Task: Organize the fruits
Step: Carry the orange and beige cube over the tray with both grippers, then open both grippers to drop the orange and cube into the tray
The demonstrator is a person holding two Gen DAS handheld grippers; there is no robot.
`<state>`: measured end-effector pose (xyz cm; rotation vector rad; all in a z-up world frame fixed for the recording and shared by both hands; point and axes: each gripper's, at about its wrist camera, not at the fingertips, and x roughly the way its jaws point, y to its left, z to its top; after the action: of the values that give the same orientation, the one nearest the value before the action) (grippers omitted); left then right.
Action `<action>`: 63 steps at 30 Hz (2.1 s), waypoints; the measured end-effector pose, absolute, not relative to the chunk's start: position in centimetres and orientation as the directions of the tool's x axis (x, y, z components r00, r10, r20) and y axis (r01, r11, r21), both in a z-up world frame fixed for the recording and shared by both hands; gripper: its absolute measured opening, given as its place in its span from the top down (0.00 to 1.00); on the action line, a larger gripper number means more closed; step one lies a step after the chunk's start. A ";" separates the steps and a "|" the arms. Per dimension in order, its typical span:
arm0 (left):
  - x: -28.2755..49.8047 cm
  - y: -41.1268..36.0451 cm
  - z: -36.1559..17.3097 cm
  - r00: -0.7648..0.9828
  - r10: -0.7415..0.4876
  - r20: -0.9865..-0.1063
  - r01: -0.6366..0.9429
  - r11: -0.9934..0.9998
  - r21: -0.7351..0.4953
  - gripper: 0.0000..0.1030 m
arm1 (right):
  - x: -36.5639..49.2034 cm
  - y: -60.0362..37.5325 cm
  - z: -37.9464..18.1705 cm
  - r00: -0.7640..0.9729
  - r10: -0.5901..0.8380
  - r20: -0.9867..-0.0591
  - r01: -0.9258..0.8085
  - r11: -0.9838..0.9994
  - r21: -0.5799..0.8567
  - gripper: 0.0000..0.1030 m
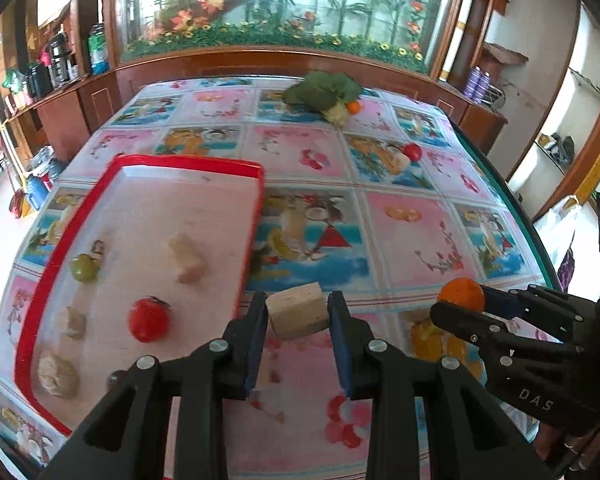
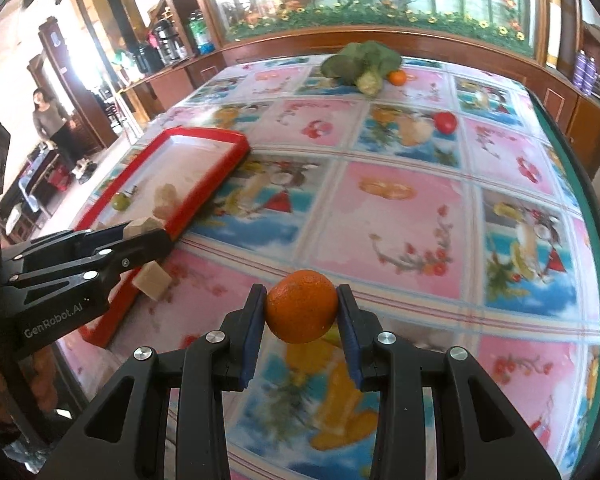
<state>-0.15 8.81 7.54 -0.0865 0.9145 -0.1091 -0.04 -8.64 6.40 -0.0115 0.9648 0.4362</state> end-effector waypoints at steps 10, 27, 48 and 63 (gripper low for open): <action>0.3 14.2 7.8 0.618 -0.081 -0.782 -0.039 0.990 -0.134 0.68 | 1.4 -3.2 7.6 0.466 0.413 -0.783 -0.453 0.871 0.190 0.67; 5.2 23.5 6.5 0.601 0.053 -0.797 -0.193 0.978 -0.081 0.68 | 6.6 5.7 8.0 0.421 0.487 -0.765 -0.524 0.820 0.233 0.67; 11.6 23.9 1.5 0.509 0.081 -0.857 -0.220 0.975 -0.038 0.68 | 11.5 10.7 3.1 0.389 0.401 -0.829 -0.549 0.824 0.141 0.67; 11.3 23.6 1.7 0.510 0.114 -0.853 -0.238 0.971 -0.013 0.49 | 11.7 11.2 2.7 0.397 0.367 -0.841 -0.561 0.823 0.095 0.62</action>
<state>11.30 23.61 1.74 -0.1340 1.0149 0.2125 11.66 11.23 2.69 -0.2171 1.0026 0.5936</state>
